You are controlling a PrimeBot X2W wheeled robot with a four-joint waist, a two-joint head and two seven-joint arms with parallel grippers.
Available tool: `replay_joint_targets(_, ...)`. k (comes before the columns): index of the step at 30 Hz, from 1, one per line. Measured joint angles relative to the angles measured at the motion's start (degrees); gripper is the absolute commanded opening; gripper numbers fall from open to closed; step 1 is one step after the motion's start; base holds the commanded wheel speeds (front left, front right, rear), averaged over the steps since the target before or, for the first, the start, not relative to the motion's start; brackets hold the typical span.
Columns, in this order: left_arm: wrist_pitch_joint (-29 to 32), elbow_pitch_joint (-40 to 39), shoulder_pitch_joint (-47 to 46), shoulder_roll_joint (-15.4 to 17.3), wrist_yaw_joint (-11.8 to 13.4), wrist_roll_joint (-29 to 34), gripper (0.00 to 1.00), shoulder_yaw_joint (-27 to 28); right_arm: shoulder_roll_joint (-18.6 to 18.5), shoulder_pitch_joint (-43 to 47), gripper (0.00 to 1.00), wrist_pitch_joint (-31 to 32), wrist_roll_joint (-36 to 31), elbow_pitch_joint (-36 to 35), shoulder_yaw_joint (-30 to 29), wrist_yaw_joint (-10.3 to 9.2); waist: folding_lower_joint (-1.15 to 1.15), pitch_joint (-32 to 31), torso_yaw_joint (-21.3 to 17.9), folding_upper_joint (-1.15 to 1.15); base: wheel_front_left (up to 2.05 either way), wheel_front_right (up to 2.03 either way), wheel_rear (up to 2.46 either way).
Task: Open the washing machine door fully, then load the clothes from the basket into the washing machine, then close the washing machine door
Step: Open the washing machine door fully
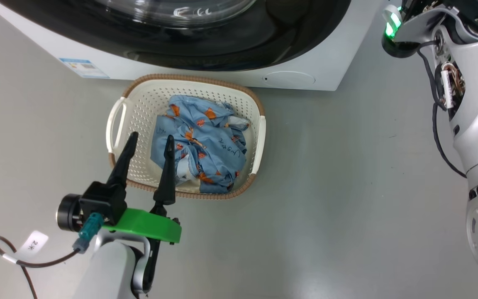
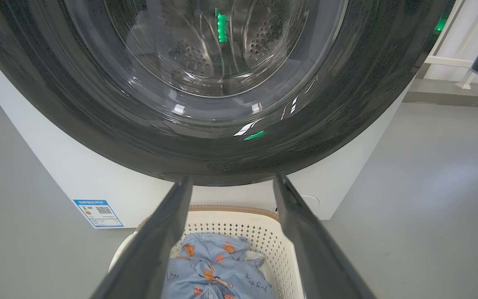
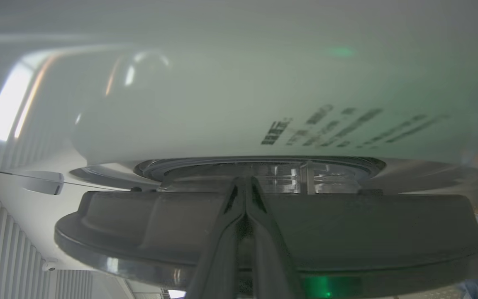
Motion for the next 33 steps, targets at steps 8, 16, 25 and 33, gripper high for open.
replay_joint_targets(8, 0.00, -0.12, -0.63, -0.01, 0.45, -0.58, 1.00, -0.89, -0.31, -1.96, 0.00, 0.14, -1.25, 1.45, 1.31, 0.00, 0.00, 0.84, 0.85, 0.00, 0.00, 0.00, 0.00)
replay_joint_targets(16, 0.00, -0.33, -0.88, -0.01, 0.75, -0.58, 1.00, -0.86, -0.71, -1.97, 0.00, 2.11, -1.30, 1.41, 1.52, 0.00, 0.00, 1.09, 1.02, 0.00, 0.00, 0.00, 0.00)
replay_joint_targets(25, -0.01, -0.33, -0.88, -0.02, 0.78, -0.57, 1.00, -0.62, -0.67, -1.05, 0.00, 4.14, -1.31, -0.46, 2.24, 0.00, 0.00, 0.99, 0.45, 0.00, 0.00, 0.00, 0.00)
replay_joint_targets(33, 0.00, -0.33, -0.88, -0.01, 0.79, -0.57, 1.00, -0.44, -0.25, 3.29, 0.00, 6.54, -1.30, -4.38, 3.27, 0.00, 0.00, 0.51, -0.34, 0.00, 0.00, 0.00, 0.00)
